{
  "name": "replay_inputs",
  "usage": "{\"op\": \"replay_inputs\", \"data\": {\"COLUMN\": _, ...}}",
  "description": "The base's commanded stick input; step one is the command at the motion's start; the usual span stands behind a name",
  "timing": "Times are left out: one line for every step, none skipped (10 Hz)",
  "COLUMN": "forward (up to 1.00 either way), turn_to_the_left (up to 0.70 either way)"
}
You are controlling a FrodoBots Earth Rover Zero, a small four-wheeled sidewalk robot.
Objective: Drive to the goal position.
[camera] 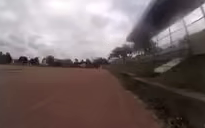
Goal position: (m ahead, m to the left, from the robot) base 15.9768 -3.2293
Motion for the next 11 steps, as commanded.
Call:
{"op": "replay_inputs", "data": {"forward": 0.7, "turn_to_the_left": 0.0}}
{"op": "replay_inputs", "data": {"forward": 0.7, "turn_to_the_left": 0.0}}
{"op": "replay_inputs", "data": {"forward": 0.7, "turn_to_the_left": 0.0}}
{"op": "replay_inputs", "data": {"forward": 0.7, "turn_to_the_left": 0.0}}
{"op": "replay_inputs", "data": {"forward": 0.7, "turn_to_the_left": 0.0}}
{"op": "replay_inputs", "data": {"forward": 0.7, "turn_to_the_left": 0.0}}
{"op": "replay_inputs", "data": {"forward": 0.7, "turn_to_the_left": 0.0}}
{"op": "replay_inputs", "data": {"forward": 0.7, "turn_to_the_left": 0.0}}
{"op": "replay_inputs", "data": {"forward": 0.7, "turn_to_the_left": 0.0}}
{"op": "replay_inputs", "data": {"forward": 0.7, "turn_to_the_left": 0.0}}
{"op": "replay_inputs", "data": {"forward": 0.7, "turn_to_the_left": 0.0}}
